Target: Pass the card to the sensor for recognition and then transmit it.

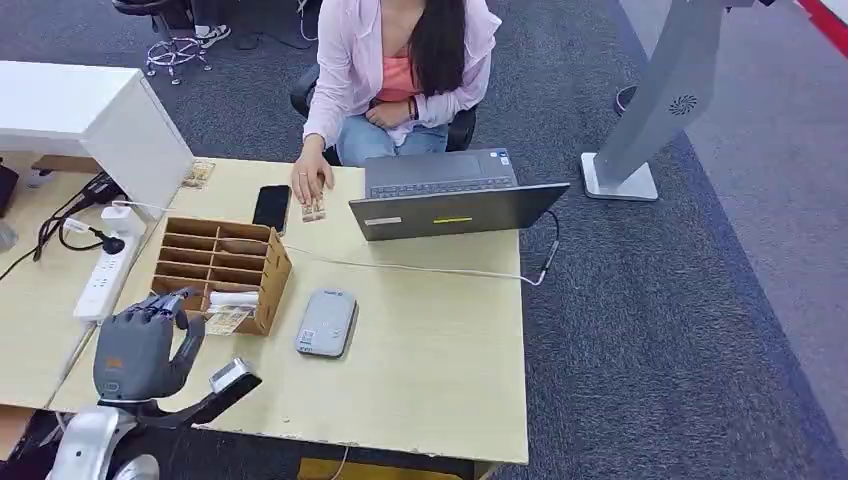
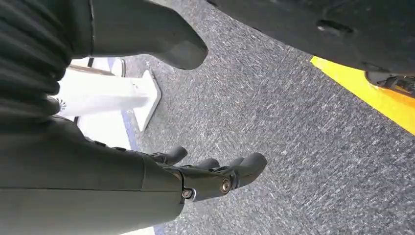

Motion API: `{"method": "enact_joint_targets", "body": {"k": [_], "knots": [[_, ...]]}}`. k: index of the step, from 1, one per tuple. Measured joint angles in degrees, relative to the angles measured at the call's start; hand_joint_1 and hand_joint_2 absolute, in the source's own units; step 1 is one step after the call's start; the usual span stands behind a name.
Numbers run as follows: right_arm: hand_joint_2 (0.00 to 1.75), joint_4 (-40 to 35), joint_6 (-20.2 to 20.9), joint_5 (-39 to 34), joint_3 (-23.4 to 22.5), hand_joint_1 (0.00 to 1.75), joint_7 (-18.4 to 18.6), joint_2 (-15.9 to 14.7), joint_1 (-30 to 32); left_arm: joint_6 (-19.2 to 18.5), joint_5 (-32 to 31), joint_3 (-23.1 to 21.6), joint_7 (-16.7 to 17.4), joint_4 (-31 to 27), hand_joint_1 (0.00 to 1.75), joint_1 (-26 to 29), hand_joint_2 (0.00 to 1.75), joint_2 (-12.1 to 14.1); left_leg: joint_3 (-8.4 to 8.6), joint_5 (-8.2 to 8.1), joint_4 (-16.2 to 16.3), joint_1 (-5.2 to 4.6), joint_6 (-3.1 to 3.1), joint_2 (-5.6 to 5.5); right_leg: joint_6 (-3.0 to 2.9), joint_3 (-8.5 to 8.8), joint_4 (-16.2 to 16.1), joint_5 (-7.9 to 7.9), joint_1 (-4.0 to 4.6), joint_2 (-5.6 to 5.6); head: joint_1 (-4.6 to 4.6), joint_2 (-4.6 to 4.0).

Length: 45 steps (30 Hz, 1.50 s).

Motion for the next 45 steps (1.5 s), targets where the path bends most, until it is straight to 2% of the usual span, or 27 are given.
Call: {"method": "enact_joint_targets", "body": {"k": [13,21,40,45], "knots": [[1.75,0.0,0.2,-0.2,1.2,0.00,0.0,0.0,-0.1,-2.7,0.7,0.0,0.8,4.3,0.00,-1.4,1.75,0.2,-0.01,0.01,0.0,0.00,0.00,0.00,0.00,0.00,0.0,0.00,0.00,0.01,0.00,0.00],[1.75,0.0,0.5,-0.2,1.6,0.00,-0.2,0.0,-0.1,-3.9,0.8,0.3,1.7,8.9,0.00,-2.7,1.75,0.5,0.00,0.01,0.0,0.00,0.00,0.00,0.00,0.00,0.0,0.01,0.00,0.01,0.00,0.00],[1.75,0.1,1.2,0.2,3.0,0.00,-0.5,0.0,-0.2,-3.0,-0.3,2.3,1.8,20.0,0.00,-6.1,1.75,0.5,0.00,0.02,0.0,0.00,0.00,0.00,-0.01,0.00,0.0,0.01,0.00,0.01,0.00,0.00],[1.75,0.1,1.3,0.4,3.4,0.00,-0.5,-0.1,-0.3,-1.2,-0.8,2.4,1.4,22.4,0.00,-7.2,1.75,0.4,0.00,0.02,0.0,0.00,0.00,0.00,-0.01,0.00,0.0,0.01,0.00,0.00,0.00,0.00]]}}
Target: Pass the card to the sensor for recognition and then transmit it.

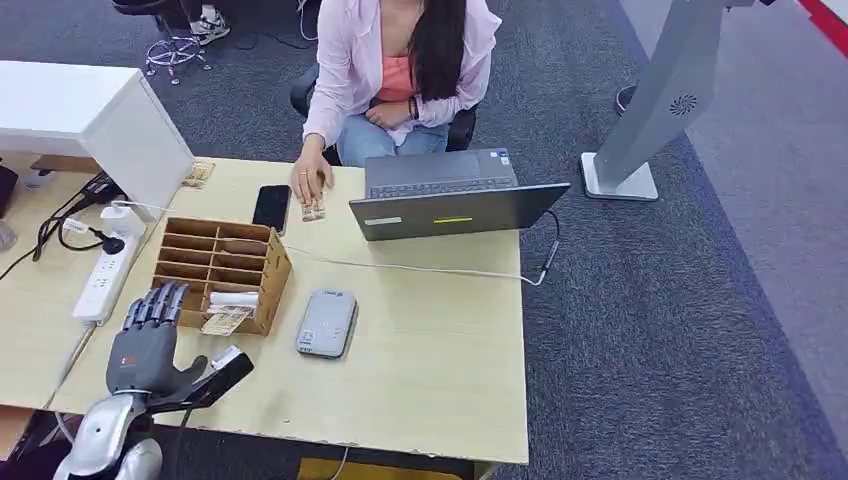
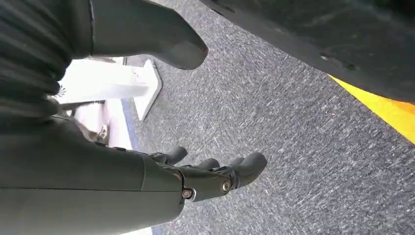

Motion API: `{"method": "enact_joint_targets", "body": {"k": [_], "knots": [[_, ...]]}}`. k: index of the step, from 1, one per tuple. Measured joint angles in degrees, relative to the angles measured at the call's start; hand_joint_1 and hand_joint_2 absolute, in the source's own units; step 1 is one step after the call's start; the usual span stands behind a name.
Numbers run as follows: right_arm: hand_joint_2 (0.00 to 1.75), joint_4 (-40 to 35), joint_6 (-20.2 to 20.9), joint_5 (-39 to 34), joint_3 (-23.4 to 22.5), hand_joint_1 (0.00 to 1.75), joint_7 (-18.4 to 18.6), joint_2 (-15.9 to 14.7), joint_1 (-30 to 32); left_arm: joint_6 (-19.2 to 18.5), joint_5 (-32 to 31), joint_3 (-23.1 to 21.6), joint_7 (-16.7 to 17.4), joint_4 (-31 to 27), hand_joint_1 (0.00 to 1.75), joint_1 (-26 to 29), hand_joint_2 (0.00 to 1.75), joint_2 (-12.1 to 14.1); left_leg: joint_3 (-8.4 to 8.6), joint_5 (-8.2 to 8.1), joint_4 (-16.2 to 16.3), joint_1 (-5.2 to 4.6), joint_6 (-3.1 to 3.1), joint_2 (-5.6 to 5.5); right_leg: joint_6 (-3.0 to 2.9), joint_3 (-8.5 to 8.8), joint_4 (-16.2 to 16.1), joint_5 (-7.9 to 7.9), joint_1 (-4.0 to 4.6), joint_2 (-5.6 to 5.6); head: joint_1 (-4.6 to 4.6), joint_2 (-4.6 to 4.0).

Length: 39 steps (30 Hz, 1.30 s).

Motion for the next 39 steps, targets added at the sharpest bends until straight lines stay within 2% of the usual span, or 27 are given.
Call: {"method": "enact_joint_targets", "body": {"k": [6,13,20,39], "knots": [[1.75,0.0,0.2,0.1,0.8,0.00,0.0,0.0,-0.1,3.3,-1.4,0.1,-1.7,2.4,0.00,-1.4,1.75,-0.6,-0.01,0.00,0.0,0.00,0.00,0.00,0.00,0.00,0.0,0.00,0.00,0.00,0.02,0.00],[1.75,0.1,0.5,0.1,0.9,0.00,-0.1,0.0,-0.2,4.4,-1.8,0.2,-2.0,3.2,0.00,-1.8,1.75,-1.3,0.00,0.00,0.0,0.00,0.00,0.00,0.00,0.00,0.0,0.00,0.00,0.00,0.00,0.00],[1.75,0.2,0.5,0.4,1.4,0.00,-0.2,0.0,-0.3,7.6,-3.1,0.2,-2.9,3.2,0.00,-2.2,1.75,-2.0,0.00,0.00,0.0,0.00,0.00,0.00,0.00,0.00,0.0,0.00,0.00,0.00,0.00,0.00],[1.75,0.2,0.6,0.4,2.3,0.00,-0.3,-0.1,-0.3,8.3,-3.7,0.2,-3.0,3.2,0.00,-2.3,1.75,-2.9,0.00,0.00,0.0,0.00,0.00,0.00,0.00,0.00,0.0,0.00,0.00,0.00,0.00,0.00]]}}
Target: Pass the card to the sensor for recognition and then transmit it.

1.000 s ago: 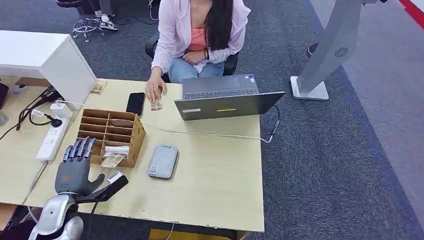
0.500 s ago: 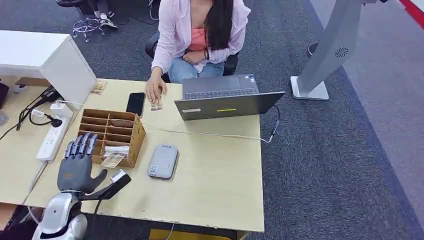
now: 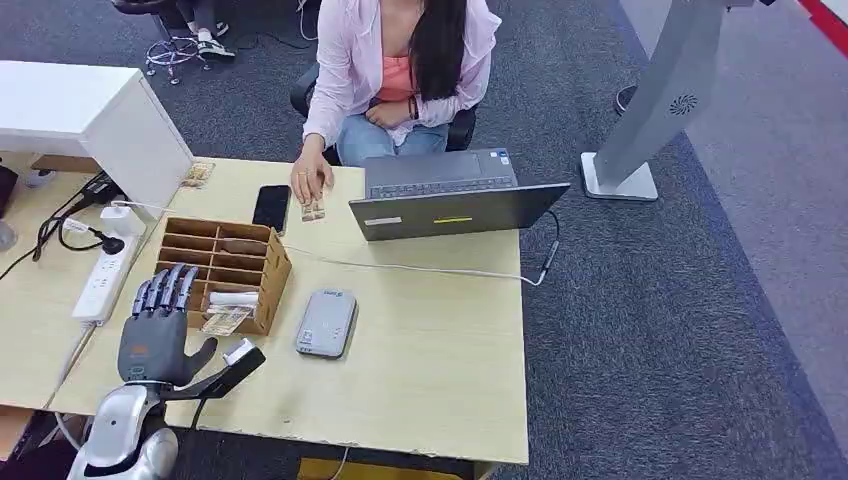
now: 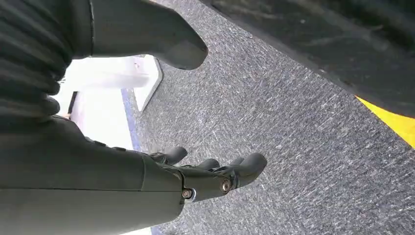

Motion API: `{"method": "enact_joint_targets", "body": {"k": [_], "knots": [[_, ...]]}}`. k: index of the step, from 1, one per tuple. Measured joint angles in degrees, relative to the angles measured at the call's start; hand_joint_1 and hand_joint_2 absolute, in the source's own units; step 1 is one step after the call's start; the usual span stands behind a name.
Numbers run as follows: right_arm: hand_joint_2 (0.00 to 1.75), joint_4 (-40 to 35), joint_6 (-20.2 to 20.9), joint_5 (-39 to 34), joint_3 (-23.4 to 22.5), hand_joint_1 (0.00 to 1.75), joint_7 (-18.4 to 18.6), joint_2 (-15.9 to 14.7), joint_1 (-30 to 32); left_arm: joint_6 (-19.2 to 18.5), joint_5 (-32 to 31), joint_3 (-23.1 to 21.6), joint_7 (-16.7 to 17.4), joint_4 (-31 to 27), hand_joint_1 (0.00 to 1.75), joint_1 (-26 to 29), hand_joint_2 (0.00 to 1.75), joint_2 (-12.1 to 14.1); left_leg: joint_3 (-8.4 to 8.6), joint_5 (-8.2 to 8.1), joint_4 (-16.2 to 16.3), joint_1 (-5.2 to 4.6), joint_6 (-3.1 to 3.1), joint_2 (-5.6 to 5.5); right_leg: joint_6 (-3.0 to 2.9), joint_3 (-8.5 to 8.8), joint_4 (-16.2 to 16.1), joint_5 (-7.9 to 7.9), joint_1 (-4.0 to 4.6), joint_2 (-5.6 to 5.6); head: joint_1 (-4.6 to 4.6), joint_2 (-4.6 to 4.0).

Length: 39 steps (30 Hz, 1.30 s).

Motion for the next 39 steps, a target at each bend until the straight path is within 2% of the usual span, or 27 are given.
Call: {"method": "enact_joint_targets", "body": {"k": [18,39], "knots": [[1.75,0.0,0.2,0.2,0.1,0.00,-0.3,0.0,-0.2,1.9,-1.6,0.0,0.0,2.0,0.00,-0.5,1.75,-0.3,0.00,0.00,0.0,0.00,0.00,0.00,0.00,0.00,0.0,0.00,0.00,0.00,0.02,0.00],[1.75,0.0,0.4,0.6,1.4,0.00,-0.8,-0.2,-0.4,5.4,-1.3,0.9,-0.9,9.7,0.00,-3.9,1.75,-0.4,0.00,0.00,0.0,0.00,0.00,0.00,0.00,0.00,0.0,0.00,0.00,0.00,0.00,0.00]]}}
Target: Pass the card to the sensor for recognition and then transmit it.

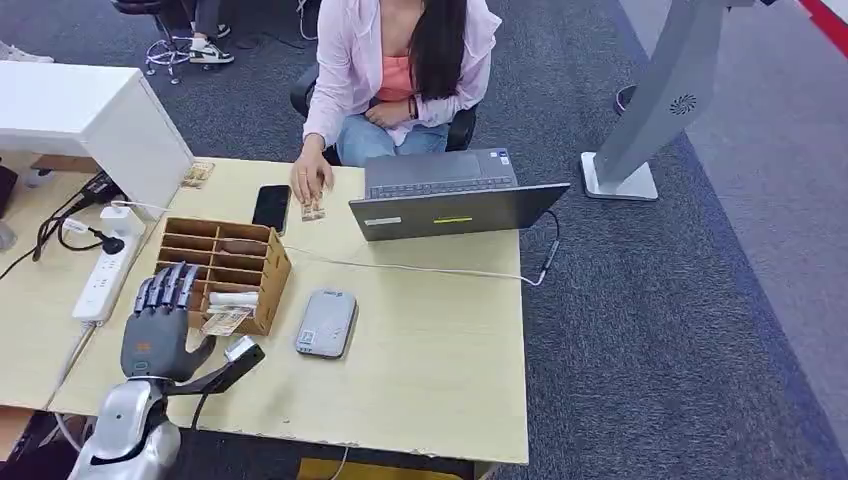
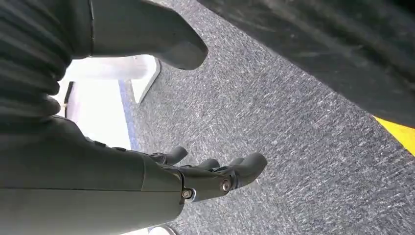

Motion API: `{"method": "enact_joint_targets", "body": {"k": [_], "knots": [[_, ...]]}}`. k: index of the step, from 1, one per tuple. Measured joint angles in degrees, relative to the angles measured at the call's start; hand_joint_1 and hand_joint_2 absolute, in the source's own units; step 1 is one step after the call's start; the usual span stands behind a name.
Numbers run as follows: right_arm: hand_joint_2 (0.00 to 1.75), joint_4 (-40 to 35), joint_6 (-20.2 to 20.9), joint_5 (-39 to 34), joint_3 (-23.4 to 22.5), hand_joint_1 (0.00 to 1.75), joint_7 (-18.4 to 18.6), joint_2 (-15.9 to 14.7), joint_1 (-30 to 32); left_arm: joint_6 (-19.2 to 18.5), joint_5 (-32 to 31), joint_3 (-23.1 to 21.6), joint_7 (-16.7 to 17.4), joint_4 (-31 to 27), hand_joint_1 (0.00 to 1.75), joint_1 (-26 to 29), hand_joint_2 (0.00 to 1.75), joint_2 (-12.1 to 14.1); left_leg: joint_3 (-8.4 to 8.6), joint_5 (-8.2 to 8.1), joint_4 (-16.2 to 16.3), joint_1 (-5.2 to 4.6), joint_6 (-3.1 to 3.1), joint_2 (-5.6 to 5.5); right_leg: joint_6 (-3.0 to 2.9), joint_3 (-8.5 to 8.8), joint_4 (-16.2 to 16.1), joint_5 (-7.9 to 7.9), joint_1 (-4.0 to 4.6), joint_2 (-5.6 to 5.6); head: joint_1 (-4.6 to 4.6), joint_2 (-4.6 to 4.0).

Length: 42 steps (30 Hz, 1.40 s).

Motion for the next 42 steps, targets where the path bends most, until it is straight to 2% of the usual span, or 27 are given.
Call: {"method": "enact_joint_targets", "body": {"k": [1,2,6,15,20,28,42], "knots": [[1.75,0.0,0.0,0.0,0.0,0.00,0.0,0.0,0.0,0.0,0.0,0.0,0.0,0.2,0.51,0.0,1.75,0.0,0.00,0.00,0.0,0.00,0.00,0.00,0.00,0.00,0.0,0.00,0.00,0.00,0.00,0.00],[1.75,0.0,0.0,0.0,0.0,0.00,0.0,0.0,0.0,0.1,0.0,0.1,0.0,0.4,1.75,0.0,1.75,0.0,0.00,0.00,0.0,0.00,0.00,0.00,0.00,0.00,0.0,0.00,0.00,0.00,0.02,0.00],[1.75,0.0,0.2,0.0,0.1,0.00,0.0,0.0,0.0,1.6,-0.4,0.4,-0.9,1.4,1.75,-0.2,1.75,0.0,0.00,0.00,0.0,0.00,0.00,0.00,0.00,0.00,0.0,0.00,0.00,0.00,0.00,0.00],[1.75,0.0,0.2,-0.3,0.2,0.00,0.0,-0.1,-0.1,2.1,-0.9,0.4,-1.3,1.8,1.75,-0.2,1.75,0.0,0.00,0.00,0.0,0.00,0.00,0.00,0.00,0.00,0.0,0.00,0.00,0.00,0.00,0.00],[1.75,0.0,0.0,-0.3,0.6,0.00,0.0,-0.1,-0.1,2.8,-1.0,0.4,-4.2,1.8,1.75,-0.2,1.75,-0.3,0.01,0.00,0.0,0.00,0.00,0.00,0.00,0.00,0.0,0.00,0.00,0.00,0.00,0.00],[1.75,0.0,-0.1,-0.6,1.1,0.00,-0.4,-0.1,-0.2,2.7,-1.8,0.4,-4.0,1.8,1.75,-0.5,1.75,-1.3,0.01,0.00,0.0,0.00,0.00,0.00,0.00,0.00,0.0,0.00,0.00,0.00,0.00,0.00],[1.75,0.0,-0.3,-1.2,1.2,0.00,-0.2,-0.1,-0.2,4.1,-0.2,0.4,-4.3,1.6,1.75,-0.6,1.75,-1.4,0.00,0.00,0.0,0.00,0.00,0.00,0.00,0.00,0.0,0.00,0.00,0.00,0.02,0.00]]}}
